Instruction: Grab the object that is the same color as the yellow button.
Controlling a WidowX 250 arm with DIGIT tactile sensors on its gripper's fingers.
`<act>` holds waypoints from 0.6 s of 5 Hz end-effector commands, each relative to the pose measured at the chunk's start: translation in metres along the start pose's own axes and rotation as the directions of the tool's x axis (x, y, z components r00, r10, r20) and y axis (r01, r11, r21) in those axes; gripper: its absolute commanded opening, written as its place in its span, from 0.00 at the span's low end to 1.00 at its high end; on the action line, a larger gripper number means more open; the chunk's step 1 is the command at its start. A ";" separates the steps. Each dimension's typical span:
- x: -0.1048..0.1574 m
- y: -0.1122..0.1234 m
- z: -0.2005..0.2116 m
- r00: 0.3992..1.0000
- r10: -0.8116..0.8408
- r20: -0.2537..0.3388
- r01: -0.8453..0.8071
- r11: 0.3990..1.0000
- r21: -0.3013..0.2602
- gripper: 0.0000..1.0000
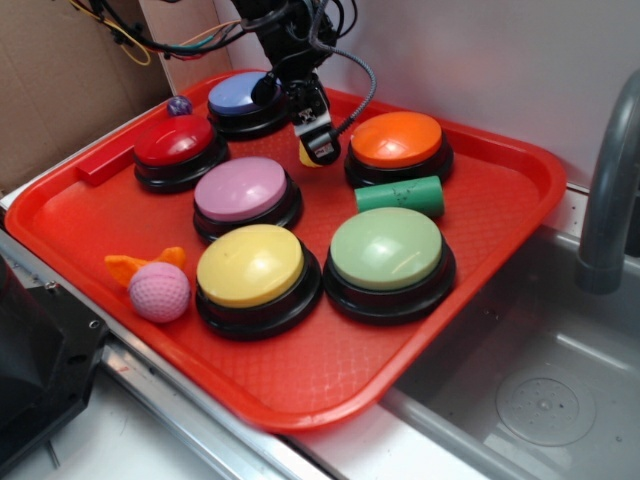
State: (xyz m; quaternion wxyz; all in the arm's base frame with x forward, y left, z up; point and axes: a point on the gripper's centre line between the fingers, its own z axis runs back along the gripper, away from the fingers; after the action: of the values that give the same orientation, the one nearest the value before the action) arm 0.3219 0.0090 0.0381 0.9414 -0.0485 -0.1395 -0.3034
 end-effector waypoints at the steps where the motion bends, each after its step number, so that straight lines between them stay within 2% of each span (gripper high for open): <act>1: 0.006 0.006 0.001 1.000 -0.022 -0.009 0.022 0.999 0.041 0.53; 2: 0.003 0.005 -0.003 1.000 -0.011 -0.008 0.012 1.000 0.027 0.01; 3: 0.003 0.007 -0.004 1.000 -0.003 -0.012 0.003 1.000 0.025 0.00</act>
State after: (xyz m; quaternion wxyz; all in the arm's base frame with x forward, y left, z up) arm 0.3203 0.0129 0.0232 0.9432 -0.0446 -0.1200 -0.3067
